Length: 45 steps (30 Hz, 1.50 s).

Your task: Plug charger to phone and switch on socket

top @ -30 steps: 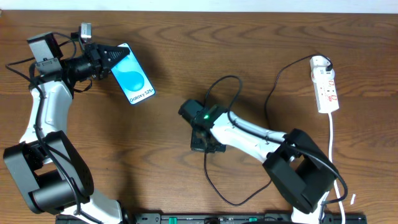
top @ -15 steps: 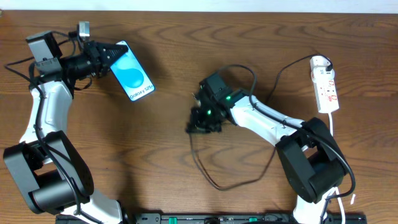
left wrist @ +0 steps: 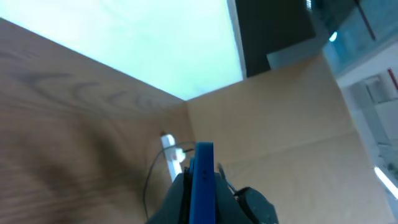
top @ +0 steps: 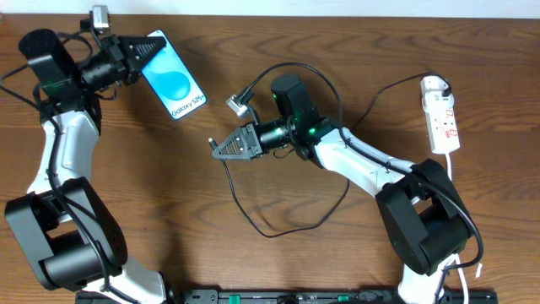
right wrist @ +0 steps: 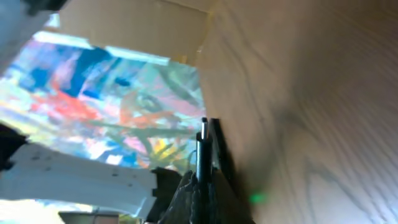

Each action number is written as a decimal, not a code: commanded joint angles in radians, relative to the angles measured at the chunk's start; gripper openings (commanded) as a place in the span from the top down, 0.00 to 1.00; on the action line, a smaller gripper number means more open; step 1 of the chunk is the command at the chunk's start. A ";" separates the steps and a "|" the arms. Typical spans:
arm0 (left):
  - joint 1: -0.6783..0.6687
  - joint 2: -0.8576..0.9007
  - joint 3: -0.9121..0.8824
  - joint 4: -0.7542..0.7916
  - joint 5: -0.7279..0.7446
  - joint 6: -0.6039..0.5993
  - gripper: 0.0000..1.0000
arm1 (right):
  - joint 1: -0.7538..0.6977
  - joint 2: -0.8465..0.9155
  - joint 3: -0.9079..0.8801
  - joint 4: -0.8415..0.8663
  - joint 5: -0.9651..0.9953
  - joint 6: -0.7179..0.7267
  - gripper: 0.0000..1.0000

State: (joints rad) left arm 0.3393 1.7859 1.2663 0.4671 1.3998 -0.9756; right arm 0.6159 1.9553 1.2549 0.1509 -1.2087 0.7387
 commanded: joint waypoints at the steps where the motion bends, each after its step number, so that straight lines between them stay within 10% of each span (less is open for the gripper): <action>1: 0.003 -0.026 0.011 0.146 0.075 -0.219 0.93 | -0.001 -0.011 0.008 0.074 -0.104 0.037 0.99; 12: 0.003 -0.026 0.011 0.549 0.090 -0.529 0.93 | -0.018 -0.011 0.008 0.272 -0.077 0.177 0.99; 45: 0.002 -0.026 0.011 0.567 0.026 -0.567 0.93 | -0.019 -0.011 0.008 0.676 -0.077 0.183 0.99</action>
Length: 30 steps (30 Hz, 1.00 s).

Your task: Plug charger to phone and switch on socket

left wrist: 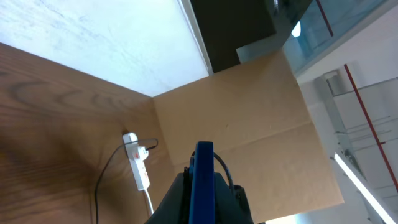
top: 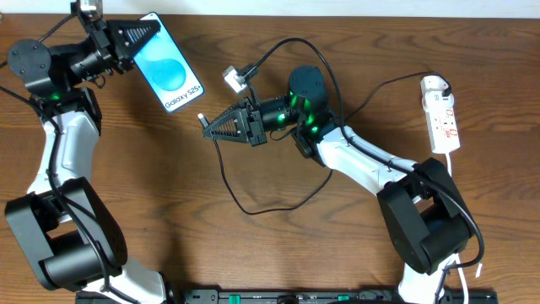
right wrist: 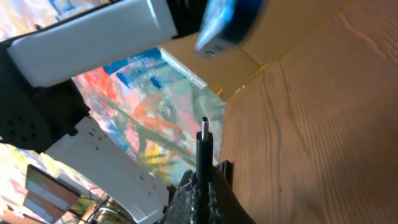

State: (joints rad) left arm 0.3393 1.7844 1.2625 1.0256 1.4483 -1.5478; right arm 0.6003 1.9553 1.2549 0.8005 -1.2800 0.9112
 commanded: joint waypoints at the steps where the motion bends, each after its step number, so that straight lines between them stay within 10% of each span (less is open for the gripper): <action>1: 0.002 -0.024 0.015 0.009 -0.020 0.005 0.93 | -0.003 -0.011 0.008 0.044 -0.006 0.021 0.99; 30: -0.051 -0.024 0.015 0.008 0.034 0.024 0.93 | -0.004 -0.011 0.008 0.076 0.014 0.046 0.99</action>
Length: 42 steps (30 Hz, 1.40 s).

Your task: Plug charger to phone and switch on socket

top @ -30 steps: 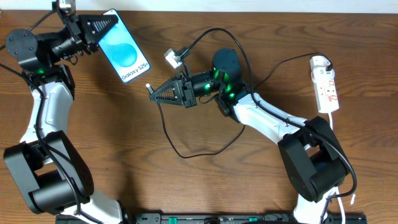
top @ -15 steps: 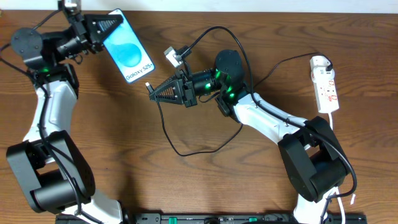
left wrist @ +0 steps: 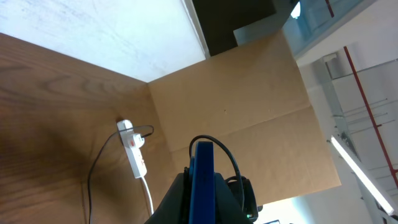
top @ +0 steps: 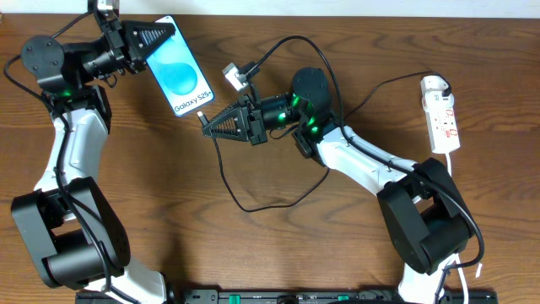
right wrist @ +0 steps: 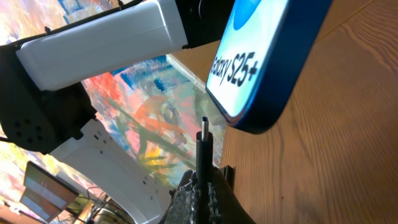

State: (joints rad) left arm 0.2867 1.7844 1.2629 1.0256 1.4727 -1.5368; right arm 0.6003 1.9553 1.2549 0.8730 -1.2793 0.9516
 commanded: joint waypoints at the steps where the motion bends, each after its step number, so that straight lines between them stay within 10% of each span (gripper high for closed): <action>1: 0.000 -0.024 0.014 0.008 0.010 0.013 0.93 | -0.004 -0.011 0.008 0.003 0.014 0.006 0.99; 42: -0.024 -0.024 0.014 0.009 0.019 0.013 0.93 | -0.008 -0.011 0.008 0.002 0.054 0.040 0.99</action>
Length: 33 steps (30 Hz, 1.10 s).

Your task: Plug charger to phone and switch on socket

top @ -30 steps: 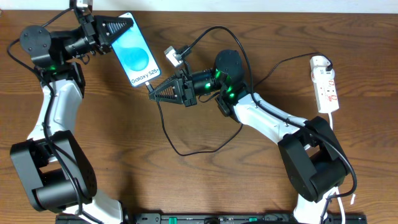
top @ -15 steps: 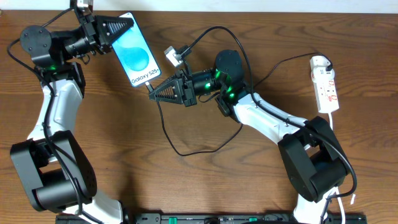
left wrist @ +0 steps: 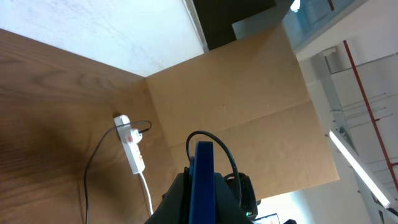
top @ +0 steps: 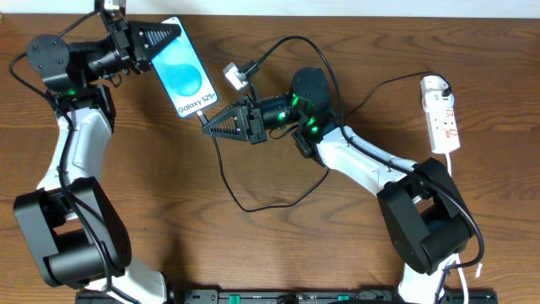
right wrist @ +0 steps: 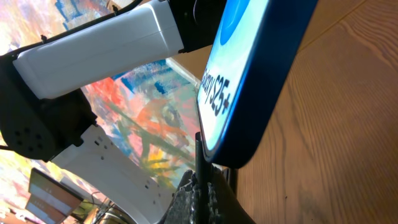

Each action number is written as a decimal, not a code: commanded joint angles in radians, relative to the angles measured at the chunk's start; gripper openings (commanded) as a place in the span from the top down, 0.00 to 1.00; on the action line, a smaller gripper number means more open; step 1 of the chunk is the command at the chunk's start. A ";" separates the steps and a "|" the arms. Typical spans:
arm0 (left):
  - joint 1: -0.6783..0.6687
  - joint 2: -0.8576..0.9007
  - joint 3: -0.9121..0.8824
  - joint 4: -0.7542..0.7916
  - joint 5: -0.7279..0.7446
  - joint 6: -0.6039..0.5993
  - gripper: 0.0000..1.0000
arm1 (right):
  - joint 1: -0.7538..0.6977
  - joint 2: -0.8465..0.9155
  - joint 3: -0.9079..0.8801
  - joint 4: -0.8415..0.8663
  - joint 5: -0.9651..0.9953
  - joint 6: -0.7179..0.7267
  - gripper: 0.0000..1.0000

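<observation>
The blue phone [top: 184, 78], screen up and reading Galaxy S25+, is held above the table by my left gripper [top: 160, 35], shut on its top end; the left wrist view shows it edge-on [left wrist: 204, 180]. My right gripper [top: 213, 126] is shut on the black charger plug [right wrist: 200, 158], whose tip meets the phone's bottom edge [right wrist: 249, 93]. Whether the tip is inside the port cannot be told. The black cable [top: 253, 198] loops across the table. The white socket strip [top: 441, 116] lies at the far right.
A small white-grey adapter [top: 234, 76] hangs on the cable above the right arm. The cable runs on to the socket strip [left wrist: 129, 152]. Brown wooden table [top: 169, 228] all round; cardboard wall behind it in the wrist views.
The phone has shifted slightly right and down toward the plug. The plug tip, which stood just short of the phone's bottom edge, now meets it.
At first the left gripper held the phone at the far left while the right held the plug low at mid table. Then the plug stood higher and pointed at the phone. Later phone and plug were almost touching, and now they meet.
</observation>
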State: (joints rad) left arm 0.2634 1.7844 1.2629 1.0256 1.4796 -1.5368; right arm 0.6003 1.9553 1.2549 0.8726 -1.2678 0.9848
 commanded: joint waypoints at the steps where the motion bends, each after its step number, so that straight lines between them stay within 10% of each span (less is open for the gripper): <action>1: -0.001 -0.024 0.014 0.009 0.013 0.013 0.93 | -0.010 -0.011 0.008 0.002 0.043 0.006 0.99; 33: 0.000 -0.024 0.014 0.009 0.005 0.013 0.93 | -0.032 -0.011 0.008 -0.002 0.047 0.013 0.99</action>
State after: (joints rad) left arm 0.2634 1.7844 1.2629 1.0256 1.4631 -1.5291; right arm 0.5808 1.9553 1.2549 0.8696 -1.2644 0.9848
